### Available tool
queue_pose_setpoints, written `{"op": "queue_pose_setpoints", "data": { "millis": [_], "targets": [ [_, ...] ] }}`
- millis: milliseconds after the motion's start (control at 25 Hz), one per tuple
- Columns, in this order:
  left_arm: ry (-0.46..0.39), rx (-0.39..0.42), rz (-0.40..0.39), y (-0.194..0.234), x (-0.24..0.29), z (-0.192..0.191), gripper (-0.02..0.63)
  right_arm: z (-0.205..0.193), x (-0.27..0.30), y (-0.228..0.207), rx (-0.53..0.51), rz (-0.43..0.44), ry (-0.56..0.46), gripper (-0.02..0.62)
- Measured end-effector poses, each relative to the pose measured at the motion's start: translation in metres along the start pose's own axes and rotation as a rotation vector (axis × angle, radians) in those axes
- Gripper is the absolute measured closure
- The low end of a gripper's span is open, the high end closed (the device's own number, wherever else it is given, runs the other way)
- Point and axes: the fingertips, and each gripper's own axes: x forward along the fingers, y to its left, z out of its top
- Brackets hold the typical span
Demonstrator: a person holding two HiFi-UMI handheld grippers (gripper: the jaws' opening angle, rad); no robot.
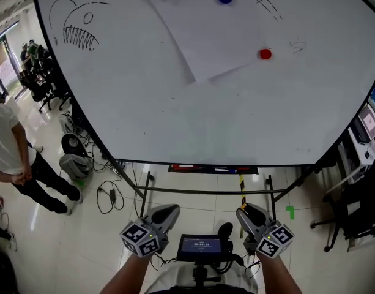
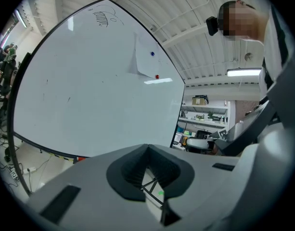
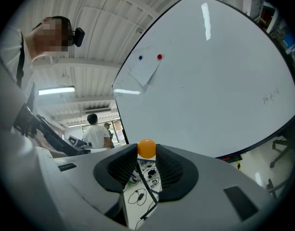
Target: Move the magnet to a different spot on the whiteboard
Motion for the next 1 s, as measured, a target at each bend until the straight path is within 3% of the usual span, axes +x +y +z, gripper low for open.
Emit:
{"op": "queue_pose_setpoints", "data": {
  "millis": [520, 1000],
  "targets": [
    [0.015, 0.02, -0.034, -0.014, -0.032, -0.008, 0.572, -0.018, 0.003, 0.04, -0.062, 0.015, 0.027, 0.459],
    [0.01, 0.017, -0.069, -0.021, -0.04, -0.015, 0.572, -0.024, 0.001, 0.049, -0.068, -0.011, 0.026, 0.459]
  ]
}}
